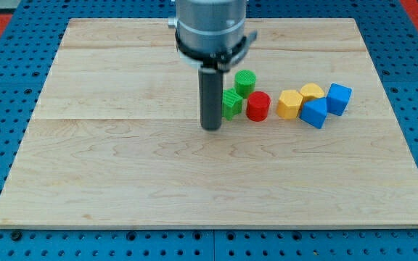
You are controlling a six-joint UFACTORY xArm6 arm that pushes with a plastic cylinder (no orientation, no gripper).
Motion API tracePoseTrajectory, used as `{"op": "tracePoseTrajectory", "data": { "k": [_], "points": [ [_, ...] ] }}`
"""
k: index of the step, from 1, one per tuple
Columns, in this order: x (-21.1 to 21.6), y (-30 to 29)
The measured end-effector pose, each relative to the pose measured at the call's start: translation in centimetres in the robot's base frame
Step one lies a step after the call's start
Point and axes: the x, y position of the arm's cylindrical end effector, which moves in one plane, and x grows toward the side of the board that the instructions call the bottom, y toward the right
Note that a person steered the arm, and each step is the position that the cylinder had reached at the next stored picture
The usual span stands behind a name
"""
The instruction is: Push the green blocks towards the yellow blocks
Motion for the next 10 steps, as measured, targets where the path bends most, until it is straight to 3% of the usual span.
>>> {"op": "tracePoseTrajectory", "data": {
  "k": [1, 2, 4, 5, 6, 7, 8, 9, 10],
  "points": [
    [-2.3, 2.5],
    [-2.2, 10.5],
    [-3.5, -0.2],
    [-10.3, 1.1],
    [-11.2, 7.2],
    [-8.9, 11.9],
    [-10.7, 7.3],
    [-7.8, 4.7],
    [-4.4, 8.6]
  ]
}}
